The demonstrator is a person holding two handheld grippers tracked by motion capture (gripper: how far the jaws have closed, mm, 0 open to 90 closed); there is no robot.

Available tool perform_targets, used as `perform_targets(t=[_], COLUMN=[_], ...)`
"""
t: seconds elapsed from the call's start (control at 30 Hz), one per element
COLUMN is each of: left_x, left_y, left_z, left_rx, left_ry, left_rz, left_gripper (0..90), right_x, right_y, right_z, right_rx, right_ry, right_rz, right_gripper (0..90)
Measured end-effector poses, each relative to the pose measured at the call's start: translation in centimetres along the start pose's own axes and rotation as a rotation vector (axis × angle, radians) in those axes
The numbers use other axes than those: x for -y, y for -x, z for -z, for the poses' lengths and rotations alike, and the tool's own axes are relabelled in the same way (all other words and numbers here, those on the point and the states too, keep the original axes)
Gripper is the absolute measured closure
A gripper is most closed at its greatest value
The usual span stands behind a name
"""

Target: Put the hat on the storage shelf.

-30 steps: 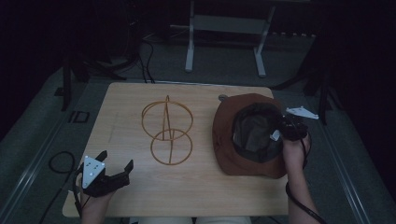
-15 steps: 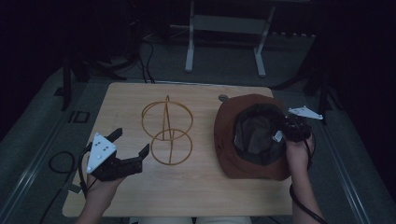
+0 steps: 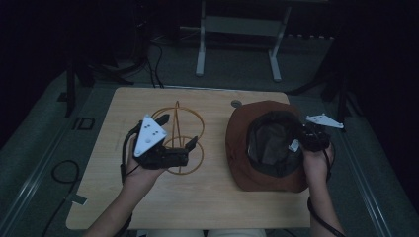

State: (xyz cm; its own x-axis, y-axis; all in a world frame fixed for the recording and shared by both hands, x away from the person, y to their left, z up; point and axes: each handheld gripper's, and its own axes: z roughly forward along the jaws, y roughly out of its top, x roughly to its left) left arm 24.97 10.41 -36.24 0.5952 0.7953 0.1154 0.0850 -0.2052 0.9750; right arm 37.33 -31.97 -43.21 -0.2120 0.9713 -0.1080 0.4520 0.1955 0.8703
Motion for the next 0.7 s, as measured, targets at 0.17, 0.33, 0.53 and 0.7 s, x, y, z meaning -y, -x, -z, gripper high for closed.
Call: perform_targets(t=[0.17,0.33,0.53,0.7], left_x=[-1.0,-2.2,-2.8,-2.3], left_y=[1.9,3.7,5.9,7.4], left_z=[-2.2,-4.7,-7.8,-10.7], left_rx=[0.063,0.096,0.151,0.193], left_ry=[0.005,0.018,-0.007,-0.058], left_rz=[-0.01,-0.047,-0.071,-0.081], left_gripper=[6.5,6.5,6.5,6.5], right_x=[-0.1,-0.2,0.1,0.4], right_y=[0.3,0.5,0.9,0.7], right_z=[0.7,1.4,2.0,2.3], right_rx=[-0.005,-0.003,-0.004,-0.024], right_ry=[0.014,0.021,0.03,0.036], right_rz=[0.002,0.015,0.01,0.007], right_gripper=[85.5,85.4,85.4,85.3])
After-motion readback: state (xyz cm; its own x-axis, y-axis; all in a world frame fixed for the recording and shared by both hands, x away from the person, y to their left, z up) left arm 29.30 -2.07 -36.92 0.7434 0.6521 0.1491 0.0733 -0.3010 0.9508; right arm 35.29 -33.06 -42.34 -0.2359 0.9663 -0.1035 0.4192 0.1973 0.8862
